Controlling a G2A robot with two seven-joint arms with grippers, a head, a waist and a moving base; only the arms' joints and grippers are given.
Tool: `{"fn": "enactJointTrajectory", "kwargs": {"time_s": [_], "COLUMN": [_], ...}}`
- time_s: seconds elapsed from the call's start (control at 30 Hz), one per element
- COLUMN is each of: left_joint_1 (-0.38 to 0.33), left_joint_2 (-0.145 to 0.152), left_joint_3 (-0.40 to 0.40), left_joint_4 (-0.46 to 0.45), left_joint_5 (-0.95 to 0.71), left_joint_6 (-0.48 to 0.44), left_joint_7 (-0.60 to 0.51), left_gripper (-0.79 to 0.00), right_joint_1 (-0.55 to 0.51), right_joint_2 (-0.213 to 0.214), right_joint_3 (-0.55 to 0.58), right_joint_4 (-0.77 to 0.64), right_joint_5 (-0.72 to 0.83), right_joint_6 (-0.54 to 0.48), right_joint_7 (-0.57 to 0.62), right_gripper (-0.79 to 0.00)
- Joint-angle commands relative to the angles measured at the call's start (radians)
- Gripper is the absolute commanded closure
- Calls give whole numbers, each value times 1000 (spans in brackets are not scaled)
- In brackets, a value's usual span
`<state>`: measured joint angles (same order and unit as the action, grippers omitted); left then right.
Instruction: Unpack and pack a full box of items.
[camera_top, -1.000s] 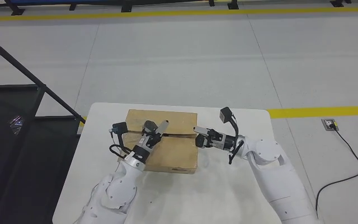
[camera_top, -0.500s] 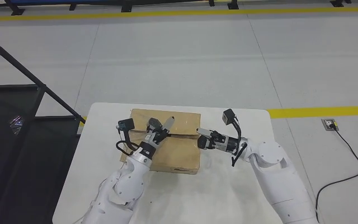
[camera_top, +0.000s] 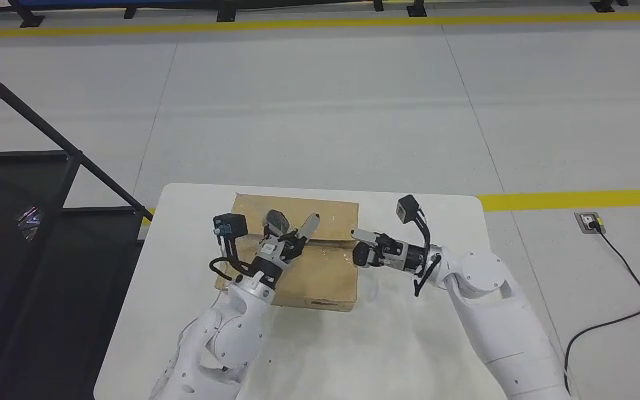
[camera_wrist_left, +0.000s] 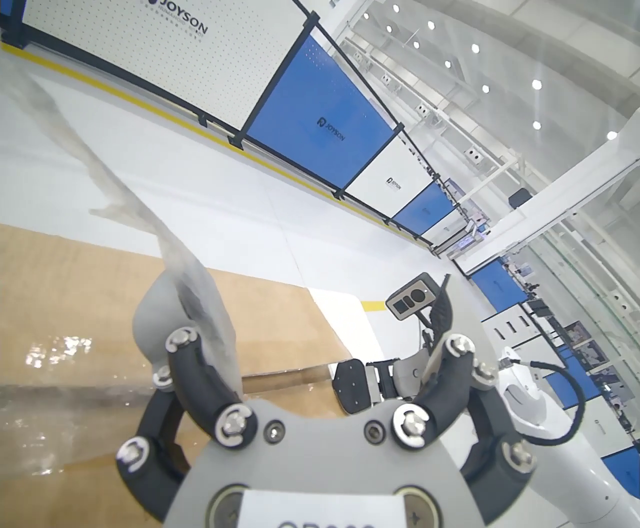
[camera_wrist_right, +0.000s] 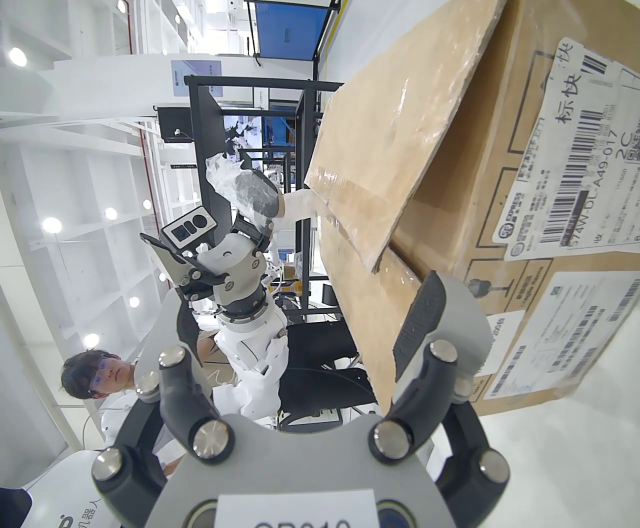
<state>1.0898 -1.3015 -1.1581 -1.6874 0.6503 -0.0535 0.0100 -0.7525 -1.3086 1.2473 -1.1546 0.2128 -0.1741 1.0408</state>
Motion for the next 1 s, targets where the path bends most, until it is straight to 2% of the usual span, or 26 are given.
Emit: {"fn": "enactJointTrajectory", "kwargs": {"time_s": [0.0, 0.43, 0.8, 0.97], "left_joint_1": [-5, -37, -74, -47], "left_joint_2": [0, -13, -31, -32], "left_joint_3": [3, 41, 78, 57], "left_joint_4": [-2, -18, 31, -10], "left_joint_5": [28, 102, 115, 95], "left_joint_6": [12, 41, 59, 32], "left_joint_7": [-16, -64, -74, -39], "left_gripper": [-785, -785, -785, -785], "right_joint_1": [2, -1, -53, -102], "right_joint_2": [1, 9, 26, 37], "right_joint_3": [-2, -12, 28, 77], "right_joint_4": [3, 8, -43, -93], "right_joint_5": [2, 19, 40, 70], "right_joint_6": [-2, -19, -52, -114], "right_joint_7": [1, -2, -28, -63], "right_gripper": [-785, -785, -785, -785]}}
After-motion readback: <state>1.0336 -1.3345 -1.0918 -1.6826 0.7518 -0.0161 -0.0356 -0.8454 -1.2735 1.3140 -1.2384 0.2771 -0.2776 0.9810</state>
